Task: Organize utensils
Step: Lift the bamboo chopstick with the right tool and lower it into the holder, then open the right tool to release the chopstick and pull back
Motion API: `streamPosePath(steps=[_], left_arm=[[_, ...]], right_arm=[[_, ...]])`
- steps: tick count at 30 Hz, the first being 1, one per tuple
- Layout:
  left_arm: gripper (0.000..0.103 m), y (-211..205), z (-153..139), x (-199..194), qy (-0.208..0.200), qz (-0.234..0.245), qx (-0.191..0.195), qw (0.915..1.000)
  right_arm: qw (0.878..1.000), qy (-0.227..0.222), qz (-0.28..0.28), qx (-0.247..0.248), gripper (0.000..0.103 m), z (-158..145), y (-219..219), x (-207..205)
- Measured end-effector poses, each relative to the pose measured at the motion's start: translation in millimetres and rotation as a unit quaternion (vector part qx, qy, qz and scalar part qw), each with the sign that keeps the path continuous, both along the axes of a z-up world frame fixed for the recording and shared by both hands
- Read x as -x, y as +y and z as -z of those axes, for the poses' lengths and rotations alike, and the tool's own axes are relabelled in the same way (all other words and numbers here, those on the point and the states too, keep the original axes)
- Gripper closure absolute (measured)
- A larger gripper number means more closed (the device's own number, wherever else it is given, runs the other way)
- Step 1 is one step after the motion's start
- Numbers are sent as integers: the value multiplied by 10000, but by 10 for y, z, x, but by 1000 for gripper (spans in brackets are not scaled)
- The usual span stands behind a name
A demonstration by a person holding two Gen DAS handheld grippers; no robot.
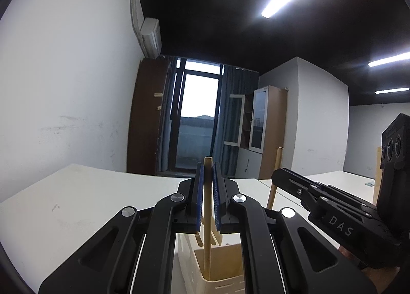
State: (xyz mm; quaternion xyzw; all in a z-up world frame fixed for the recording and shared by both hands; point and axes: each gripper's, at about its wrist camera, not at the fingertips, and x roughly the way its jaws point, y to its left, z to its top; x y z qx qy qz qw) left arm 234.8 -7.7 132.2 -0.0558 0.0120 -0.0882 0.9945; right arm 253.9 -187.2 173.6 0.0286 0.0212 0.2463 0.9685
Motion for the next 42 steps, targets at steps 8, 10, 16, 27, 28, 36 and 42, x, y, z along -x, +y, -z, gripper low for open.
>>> streamPosePath(steps=[8,10,16,27,28,36,42], left_arm=[[86,73,5,43,155,30,93,9998],[84,104,-33,97,130,13,116,9998],[77,177,-68,235,151,-89,109,9998],[67,192,-64,339,732,-307,-168,9967],[67,201,-59,330,865,-423,-182,9952],[58,294,40,259,1737,-612,-266,9825],[57,367,303,290,2258,-652,-286,9716]], right_arm=[[9999,151,-13,71,78,18,-14,8],[9999,144,-13,81,77,12,-27,27],[9997,203,104,128,77,31,-76,76],[9983,415,282,294,73,70,-111,213],[9981,446,310,294,73,74,-116,230],[9962,652,389,419,62,114,-96,427],[9912,1207,283,461,58,305,-134,488]])
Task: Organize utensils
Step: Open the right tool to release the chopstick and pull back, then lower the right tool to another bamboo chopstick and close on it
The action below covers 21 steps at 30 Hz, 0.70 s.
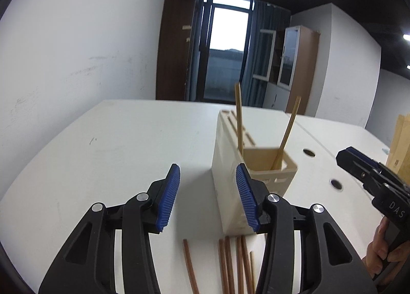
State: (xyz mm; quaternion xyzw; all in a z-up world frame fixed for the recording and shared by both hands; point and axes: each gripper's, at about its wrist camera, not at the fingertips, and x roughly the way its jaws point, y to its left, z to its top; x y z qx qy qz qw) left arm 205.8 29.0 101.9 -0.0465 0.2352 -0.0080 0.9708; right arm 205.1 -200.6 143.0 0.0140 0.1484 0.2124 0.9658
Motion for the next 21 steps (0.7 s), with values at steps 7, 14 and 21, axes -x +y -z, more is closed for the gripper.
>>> streamPosePath(steps=[7,14,21], left_arm=[[53,13,212,103,462,80,-185,9987],[52,55,357,124,926,5,-338,9951],[50,138,492,55,1359,1,-357,9901]], right_arm=[[9975,578,123,397,55,208,76,15],[9894,1107,337,873,51,425,151,4],[9773,1824,324,1029,50,660,215,-136]])
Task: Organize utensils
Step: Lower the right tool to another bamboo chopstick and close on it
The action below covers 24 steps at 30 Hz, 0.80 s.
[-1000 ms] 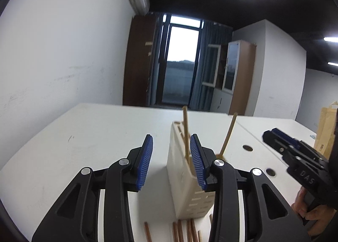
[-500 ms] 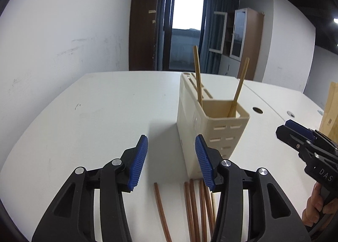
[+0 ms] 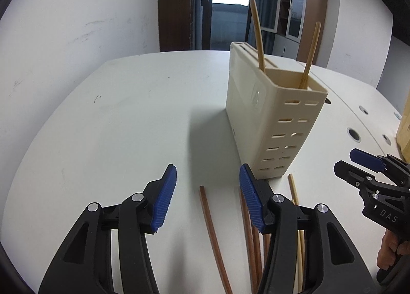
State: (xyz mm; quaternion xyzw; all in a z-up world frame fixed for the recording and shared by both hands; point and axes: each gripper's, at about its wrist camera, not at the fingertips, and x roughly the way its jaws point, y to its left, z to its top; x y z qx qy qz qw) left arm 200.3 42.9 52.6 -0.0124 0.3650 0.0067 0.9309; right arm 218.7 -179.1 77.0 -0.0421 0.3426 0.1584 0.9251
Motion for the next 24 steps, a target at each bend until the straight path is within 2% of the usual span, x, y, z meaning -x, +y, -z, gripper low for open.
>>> streamPosePath(steps=[4,12,20,24], left_arm=[[50,-44,84,-65,219,24,-161,9996],[50,-38,267,-158,754,31,-39,9971],[50,17,535,-345,1334,16,159,9909],[54,69,645,-422,1561,7,253,9874]], right_arm=[[9990,450,16,-35,50,113,15,-111],[9938,1093,193,38,50,390,15,-324],[9898,1383,307,146,50,579,60,-504],[9885,1456,350,205,51,627,94,-587]])
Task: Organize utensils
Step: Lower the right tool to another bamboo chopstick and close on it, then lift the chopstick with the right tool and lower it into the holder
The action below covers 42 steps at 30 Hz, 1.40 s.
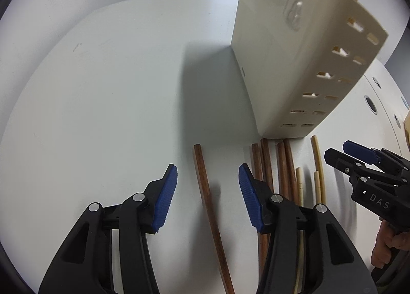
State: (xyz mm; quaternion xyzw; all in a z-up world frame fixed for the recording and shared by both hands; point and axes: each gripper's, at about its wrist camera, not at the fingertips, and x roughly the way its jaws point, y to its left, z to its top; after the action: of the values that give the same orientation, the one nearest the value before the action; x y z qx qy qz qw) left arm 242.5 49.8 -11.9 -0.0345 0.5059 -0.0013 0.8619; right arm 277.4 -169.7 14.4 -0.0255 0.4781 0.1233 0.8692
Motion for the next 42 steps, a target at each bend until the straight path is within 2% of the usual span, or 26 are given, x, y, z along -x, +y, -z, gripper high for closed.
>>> streamPosePath(steps=[4,7,13,16,17,19,22,27,31,36,42], left_arm=[[57,0,74,-46,103,20,-23,9999],[57,-21,118,-66,146,73,-97,9998],[68,-66,212,-74,206,127,-267,9994],[77,-45,181,-25,195,138,-332,9992],[84,-50,174,-21,201,149,-369,9990],[94,-84,161,0,198,191,-457,9986],[95,-155,151,31,166,270,-561,9979],[97,-193,109,85,123,272,-552,9980],[97,-191,-93,226,-160,236,-503,9983],[97,-180,-448,488,-558,218,-272,9978],[97,-309,-852,811,-1107,306,-217,9931]], right_arm=[[10000,54,-12,45,53,49,39,-44],[9999,87,-29,98,65,92,68,-32],[9995,73,-96,278,73,146,129,8],[9993,74,-88,352,83,154,128,9],[9993,79,-97,365,87,153,124,13],[9993,91,-108,349,89,153,97,11],[9994,67,-91,313,95,157,55,15],[9998,27,-36,176,96,162,-50,13],[9998,-193,-27,71,96,54,-120,68],[9974,-709,-69,-91,96,-249,-163,246],[9911,-1304,-213,-173,96,-577,-115,491]])
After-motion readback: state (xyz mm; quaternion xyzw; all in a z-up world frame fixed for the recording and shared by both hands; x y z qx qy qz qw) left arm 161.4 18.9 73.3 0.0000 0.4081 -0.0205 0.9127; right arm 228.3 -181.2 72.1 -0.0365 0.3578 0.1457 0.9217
